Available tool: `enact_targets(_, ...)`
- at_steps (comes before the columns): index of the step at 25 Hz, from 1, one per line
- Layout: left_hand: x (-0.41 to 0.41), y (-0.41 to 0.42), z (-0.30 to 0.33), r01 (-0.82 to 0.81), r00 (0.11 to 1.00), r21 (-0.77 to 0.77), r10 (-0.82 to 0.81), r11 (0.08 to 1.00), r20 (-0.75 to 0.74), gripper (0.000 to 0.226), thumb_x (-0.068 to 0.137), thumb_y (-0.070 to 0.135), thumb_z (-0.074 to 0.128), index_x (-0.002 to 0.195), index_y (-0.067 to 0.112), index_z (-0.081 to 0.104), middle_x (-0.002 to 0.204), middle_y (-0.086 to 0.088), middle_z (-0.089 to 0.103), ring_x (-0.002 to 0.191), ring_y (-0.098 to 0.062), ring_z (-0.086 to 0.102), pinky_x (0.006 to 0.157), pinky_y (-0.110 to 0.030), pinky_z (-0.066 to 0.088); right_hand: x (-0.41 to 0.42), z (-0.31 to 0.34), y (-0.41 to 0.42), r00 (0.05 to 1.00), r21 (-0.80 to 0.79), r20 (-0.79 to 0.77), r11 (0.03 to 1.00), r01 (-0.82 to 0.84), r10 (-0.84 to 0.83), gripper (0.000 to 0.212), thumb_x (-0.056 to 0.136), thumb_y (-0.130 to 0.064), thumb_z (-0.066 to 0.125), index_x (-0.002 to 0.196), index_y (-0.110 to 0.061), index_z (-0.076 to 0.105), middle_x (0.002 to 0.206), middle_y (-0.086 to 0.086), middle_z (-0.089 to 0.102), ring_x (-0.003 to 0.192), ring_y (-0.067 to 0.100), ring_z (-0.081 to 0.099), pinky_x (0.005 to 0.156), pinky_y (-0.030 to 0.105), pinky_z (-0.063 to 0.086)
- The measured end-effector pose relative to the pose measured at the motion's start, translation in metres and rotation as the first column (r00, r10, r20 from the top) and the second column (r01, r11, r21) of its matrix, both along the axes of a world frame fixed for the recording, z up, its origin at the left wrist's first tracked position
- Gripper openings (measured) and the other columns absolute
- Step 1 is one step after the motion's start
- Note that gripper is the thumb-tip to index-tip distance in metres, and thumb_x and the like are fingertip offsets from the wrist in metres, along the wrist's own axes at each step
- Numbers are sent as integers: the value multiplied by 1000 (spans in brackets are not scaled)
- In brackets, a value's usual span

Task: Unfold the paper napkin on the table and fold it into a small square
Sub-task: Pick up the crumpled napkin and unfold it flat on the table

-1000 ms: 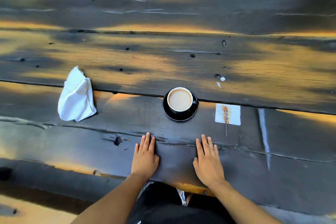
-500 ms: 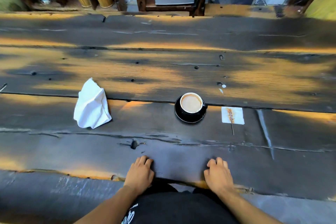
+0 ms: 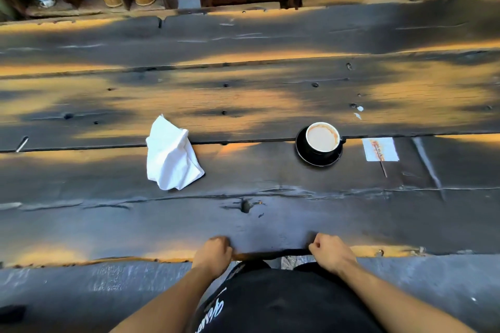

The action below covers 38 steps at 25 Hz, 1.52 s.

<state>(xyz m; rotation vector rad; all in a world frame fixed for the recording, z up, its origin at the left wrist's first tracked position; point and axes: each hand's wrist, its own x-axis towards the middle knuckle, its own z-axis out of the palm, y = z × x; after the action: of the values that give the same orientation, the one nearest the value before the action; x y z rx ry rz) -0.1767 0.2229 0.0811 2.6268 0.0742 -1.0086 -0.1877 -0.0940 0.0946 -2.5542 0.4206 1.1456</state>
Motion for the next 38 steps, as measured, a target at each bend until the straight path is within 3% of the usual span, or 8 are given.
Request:
enact_targets(4,2,13,10,-40,996,26,42,999,-77,21,94,23,44,94,14,63,110,-13,71,103,-34,63,80,-36,49,18,3,14,999,80,-13,996,-32,33,19,87,-33,45,78,-22,58,94,2,70,89,24,63,70,33,48)
enact_targets(13,15,76,19,-162,979,52,167,986,-118,13,94,26,47,86,17,52,108,-15,69,103,-35,61,75,-34,44,46,4,73,989,101,-49,986,-132,137,22,88,-35,48,88,-20,64,102,3,70,94,25,65,82,35,54)
enact_targets(21,75,193,14,-161,982,-28,157,987,-108,21,93,24,47,73,19,48,103,-15,70,96,-35,62,69,-32,40,79,7,186,999,60,-25,997,42,-41,22,90,-35,48,74,-21,56,102,4,70,103,29,62,81,33,46)
enact_targets(26,106,237,15,-102,991,-52,97,993,-93,28,94,20,45,66,19,42,90,-15,65,80,-31,51,65,-34,35,103,11,250,991,106,11,986,130,-132,23,90,-30,49,69,-20,52,82,4,69,84,25,63,77,36,51)
enact_targets(29,123,251,14,-133,988,-71,127,989,-92,28,94,20,44,66,17,44,79,-11,59,78,-32,52,64,-34,36,119,11,271,992,109,14,986,125,-127,21,87,-30,50,69,-21,51,84,7,71,85,26,66,76,36,53)
enact_targets(35,174,250,25,-230,972,-61,233,971,37,25,94,23,42,74,11,51,70,-6,56,75,-33,56,60,-34,39,167,9,285,985,173,75,975,138,-153,19,89,-26,47,83,-20,63,92,2,69,88,25,62,78,37,54)
enact_targets(38,218,240,35,-218,955,-100,233,971,183,17,94,20,42,86,11,55,82,-5,60,80,-34,56,61,-34,38,199,6,296,970,240,156,960,146,-187,14,90,-22,51,91,-22,65,94,0,69,91,23,61,81,38,53)
